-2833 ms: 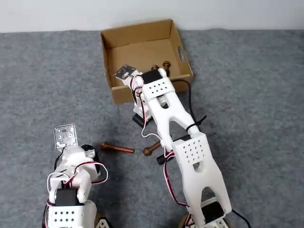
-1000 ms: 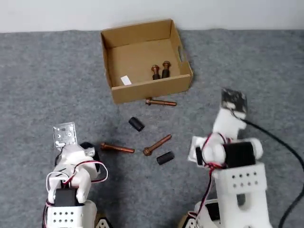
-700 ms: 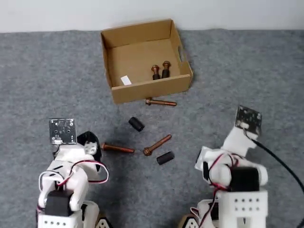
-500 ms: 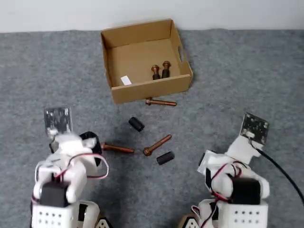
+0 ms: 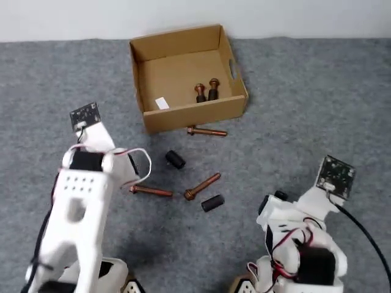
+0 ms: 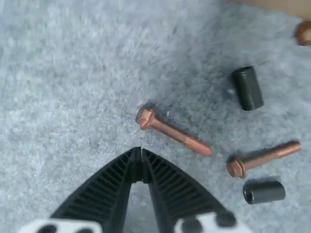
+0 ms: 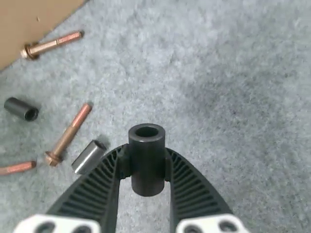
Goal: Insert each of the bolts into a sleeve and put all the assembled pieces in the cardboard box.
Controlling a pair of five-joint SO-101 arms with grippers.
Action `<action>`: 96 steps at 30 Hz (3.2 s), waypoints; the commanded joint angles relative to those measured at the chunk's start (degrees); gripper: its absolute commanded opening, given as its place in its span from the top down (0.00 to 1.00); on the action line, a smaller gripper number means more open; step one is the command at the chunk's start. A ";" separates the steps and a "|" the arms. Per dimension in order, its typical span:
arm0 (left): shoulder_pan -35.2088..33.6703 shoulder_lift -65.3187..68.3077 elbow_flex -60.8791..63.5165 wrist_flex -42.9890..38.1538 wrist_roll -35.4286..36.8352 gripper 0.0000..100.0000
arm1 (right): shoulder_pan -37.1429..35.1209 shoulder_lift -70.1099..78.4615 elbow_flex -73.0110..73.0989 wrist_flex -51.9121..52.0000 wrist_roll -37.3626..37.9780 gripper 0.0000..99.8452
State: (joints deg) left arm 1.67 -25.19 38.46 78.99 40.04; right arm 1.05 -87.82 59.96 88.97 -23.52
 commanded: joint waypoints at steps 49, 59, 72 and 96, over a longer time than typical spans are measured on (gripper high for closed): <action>3.52 50.20 -41.36 13.54 10.55 0.87 | 1.19 -16.13 3.60 -2.59 2.64 0.99; 4.13 50.90 -48.48 15.03 10.55 0.87 | 1.19 -16.13 3.69 -2.68 2.64 0.99; 4.22 50.99 -37.49 2.02 10.55 0.87 | 1.19 -16.13 3.78 -2.95 2.64 0.99; 7.47 49.93 -30.37 0.97 10.73 1.00 | -0.84 -16.13 3.78 -2.86 2.55 0.99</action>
State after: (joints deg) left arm 8.88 25.63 7.87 76.79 50.51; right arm 0.53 -103.56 64.00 87.65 -21.49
